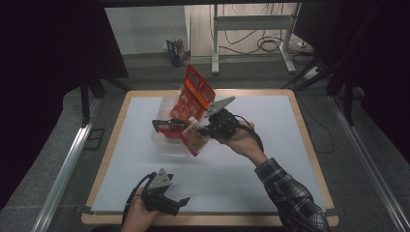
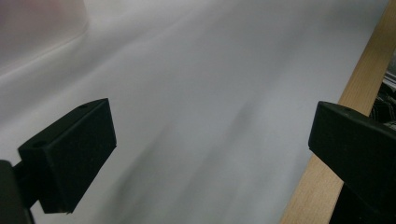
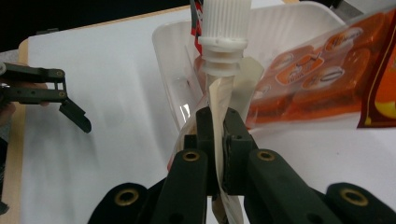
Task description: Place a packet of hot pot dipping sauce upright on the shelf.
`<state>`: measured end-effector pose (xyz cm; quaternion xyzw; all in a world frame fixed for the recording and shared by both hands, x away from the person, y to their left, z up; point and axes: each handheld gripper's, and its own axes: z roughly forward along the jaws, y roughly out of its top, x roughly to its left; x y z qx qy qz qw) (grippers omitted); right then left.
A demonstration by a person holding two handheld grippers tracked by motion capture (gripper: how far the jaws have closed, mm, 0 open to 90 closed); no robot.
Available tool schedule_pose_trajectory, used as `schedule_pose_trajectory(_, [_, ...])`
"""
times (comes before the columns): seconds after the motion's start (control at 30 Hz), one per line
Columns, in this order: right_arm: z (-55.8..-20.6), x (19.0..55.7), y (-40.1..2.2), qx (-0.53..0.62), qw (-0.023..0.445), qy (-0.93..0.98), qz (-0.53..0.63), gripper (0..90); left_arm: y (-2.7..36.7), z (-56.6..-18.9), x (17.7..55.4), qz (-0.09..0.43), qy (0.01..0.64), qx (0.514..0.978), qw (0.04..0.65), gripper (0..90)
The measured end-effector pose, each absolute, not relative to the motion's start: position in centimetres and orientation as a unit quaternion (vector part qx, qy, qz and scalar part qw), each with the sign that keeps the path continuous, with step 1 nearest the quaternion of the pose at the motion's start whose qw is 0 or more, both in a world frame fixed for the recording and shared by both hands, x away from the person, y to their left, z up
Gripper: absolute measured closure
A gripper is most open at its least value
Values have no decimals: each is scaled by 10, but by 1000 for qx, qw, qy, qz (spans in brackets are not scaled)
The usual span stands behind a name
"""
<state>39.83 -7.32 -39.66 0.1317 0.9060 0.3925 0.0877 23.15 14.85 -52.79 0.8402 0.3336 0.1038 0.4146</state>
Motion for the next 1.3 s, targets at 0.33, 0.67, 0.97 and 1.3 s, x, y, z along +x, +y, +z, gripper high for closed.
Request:
schedule_pose_trajectory(0.33, [-393, 398, -60, 116, 103, 907, 393, 870, 148, -528, 232, 103, 334, 841, 413, 9])
schedule_pose_trajectory(0.67, [-392, 399, -39, 103, 109, 906, 395, 870, 148, -528, 231, 102, 333, 842, 412, 9])
schedule_pose_trajectory(0.97, [-395, 397, -13, 91, 105, 907, 397, 870, 148, -528, 231, 102, 330, 844, 410, 9])
schedule_pose_trajectory(1.3, [-401, 397, 6, 83, 99, 910, 395, 867, 147, -528, 231, 101, 330, 844, 411, 9])
